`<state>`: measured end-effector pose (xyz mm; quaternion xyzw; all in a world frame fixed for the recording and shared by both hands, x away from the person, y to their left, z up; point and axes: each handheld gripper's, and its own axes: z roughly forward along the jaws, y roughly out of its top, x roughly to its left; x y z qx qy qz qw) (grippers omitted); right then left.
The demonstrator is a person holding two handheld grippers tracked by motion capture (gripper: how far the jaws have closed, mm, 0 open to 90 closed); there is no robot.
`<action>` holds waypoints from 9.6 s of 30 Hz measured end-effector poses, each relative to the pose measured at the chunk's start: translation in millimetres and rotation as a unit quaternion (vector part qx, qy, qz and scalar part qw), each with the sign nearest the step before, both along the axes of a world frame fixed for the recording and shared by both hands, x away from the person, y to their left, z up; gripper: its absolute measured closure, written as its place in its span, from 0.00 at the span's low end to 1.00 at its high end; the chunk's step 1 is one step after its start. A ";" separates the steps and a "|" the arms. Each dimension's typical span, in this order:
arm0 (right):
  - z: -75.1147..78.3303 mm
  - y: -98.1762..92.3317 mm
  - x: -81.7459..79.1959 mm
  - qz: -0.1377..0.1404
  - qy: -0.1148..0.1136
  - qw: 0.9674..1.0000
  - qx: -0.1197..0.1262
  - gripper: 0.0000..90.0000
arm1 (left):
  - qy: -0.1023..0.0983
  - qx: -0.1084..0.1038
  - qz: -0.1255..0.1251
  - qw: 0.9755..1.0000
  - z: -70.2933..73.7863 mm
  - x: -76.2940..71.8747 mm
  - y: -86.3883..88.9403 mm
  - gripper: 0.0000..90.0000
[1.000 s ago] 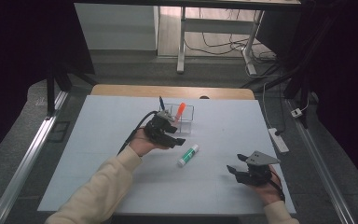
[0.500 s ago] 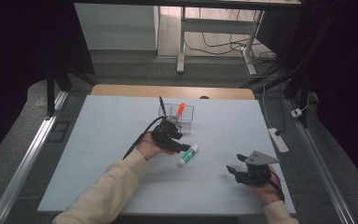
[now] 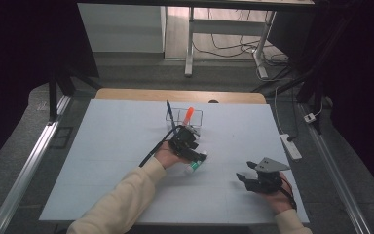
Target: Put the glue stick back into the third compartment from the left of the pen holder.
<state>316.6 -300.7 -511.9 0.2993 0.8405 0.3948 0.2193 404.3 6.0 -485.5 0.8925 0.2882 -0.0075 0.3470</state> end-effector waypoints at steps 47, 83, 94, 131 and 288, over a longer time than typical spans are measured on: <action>-1.6 -1.4 2.4 -0.005 0.003 1.000 -0.005 0.40 | -0.006 0.077 0.005 0.997 -23.4 10.0 -26.7 0.72; -1.9 -1.5 2.5 -0.006 0.003 1.000 -0.007 0.40 | -0.060 -0.069 0.022 0.996 21.9 0.4 32.4 0.72; -1.9 -1.4 2.5 -0.007 0.003 1.000 -0.010 0.40 | -0.078 -0.100 0.019 0.992 31.7 -2.7 42.9 0.72; -0.5 -1.8 2.1 -0.005 0.000 1.000 -0.007 0.40 | -0.131 -0.171 0.033 0.976 79.3 1.8 51.7 0.72; -0.8 -3.3 4.1 0.004 0.001 1.000 -0.003 0.39 | -0.115 -0.109 0.099 0.982 20.5 -73.8 172.3 0.40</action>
